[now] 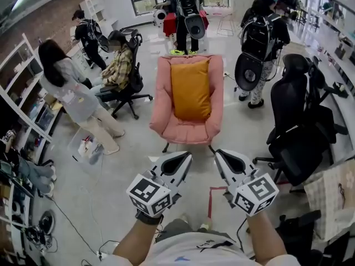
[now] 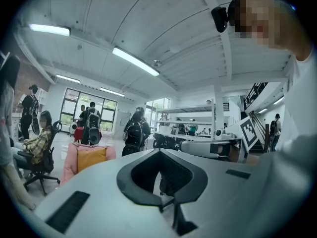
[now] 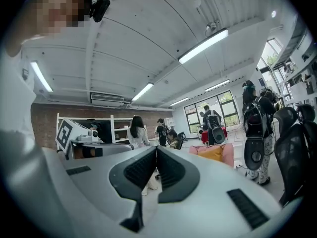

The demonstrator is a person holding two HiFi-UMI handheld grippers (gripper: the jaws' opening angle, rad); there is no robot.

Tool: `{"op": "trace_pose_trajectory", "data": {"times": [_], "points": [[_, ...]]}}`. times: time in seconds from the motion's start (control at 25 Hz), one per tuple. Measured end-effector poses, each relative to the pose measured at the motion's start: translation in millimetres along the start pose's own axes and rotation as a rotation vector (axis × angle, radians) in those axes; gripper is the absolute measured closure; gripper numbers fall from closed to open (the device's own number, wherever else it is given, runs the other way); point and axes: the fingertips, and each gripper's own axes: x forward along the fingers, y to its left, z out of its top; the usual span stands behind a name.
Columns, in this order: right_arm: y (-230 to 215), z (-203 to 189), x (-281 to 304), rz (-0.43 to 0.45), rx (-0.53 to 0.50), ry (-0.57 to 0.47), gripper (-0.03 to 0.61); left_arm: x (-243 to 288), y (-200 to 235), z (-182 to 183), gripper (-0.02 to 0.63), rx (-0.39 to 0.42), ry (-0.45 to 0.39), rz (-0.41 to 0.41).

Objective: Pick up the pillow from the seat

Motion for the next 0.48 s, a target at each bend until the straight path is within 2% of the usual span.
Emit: {"op": "trace_pose_trajectory", "data": {"times": [0.48], "points": [[-23,-8,38,0.015,0.006,0.044,0.562,26,37,-7,0.604,-0.032,0.008,0.013]]}}
